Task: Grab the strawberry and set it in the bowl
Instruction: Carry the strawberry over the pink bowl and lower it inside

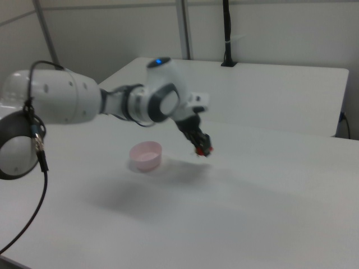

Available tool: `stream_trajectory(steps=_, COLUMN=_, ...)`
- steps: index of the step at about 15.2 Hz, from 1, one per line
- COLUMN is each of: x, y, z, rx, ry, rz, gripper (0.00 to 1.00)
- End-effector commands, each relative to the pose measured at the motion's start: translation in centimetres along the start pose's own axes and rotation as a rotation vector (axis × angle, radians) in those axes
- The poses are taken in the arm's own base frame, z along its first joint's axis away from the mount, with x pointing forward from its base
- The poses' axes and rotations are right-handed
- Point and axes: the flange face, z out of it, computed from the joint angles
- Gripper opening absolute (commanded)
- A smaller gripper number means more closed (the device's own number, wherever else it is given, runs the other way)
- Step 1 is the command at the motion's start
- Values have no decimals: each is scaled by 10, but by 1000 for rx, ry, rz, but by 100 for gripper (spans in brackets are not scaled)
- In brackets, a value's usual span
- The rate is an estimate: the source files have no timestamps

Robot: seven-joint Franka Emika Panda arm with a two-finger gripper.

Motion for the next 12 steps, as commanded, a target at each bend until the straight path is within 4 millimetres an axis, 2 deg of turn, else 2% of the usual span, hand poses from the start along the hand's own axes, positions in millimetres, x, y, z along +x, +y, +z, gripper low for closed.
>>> stream_trajectory(steps=1, x=-38, y=-68, z=-57, rx=21, ry=-80, rz=-185, gripper=23)
stream_trajectory(steps=2, x=-46, y=-83, z=-66, rx=28, ry=-100, rz=-211, gripper=23)
stream_trajectory(steps=4, x=-67, y=-115, z=-69, rx=51, ry=-132, rz=-263, gripper=23)
stream_trajectory(steps=8, x=-96, y=-154, z=-58, rx=65, ry=-159, rz=-332, gripper=23)
stream_trajectory(steps=9, x=-101, y=-161, z=-52, rx=64, ry=-169, rz=-341, gripper=24)
stream_trajectory(steps=11, x=-102, y=-161, z=-46, rx=60, ry=-176, rz=-343, gripper=26)
stream_trajectory(steps=12, x=-102, y=-161, z=-46, rx=60, ry=-176, rz=-343, gripper=31)
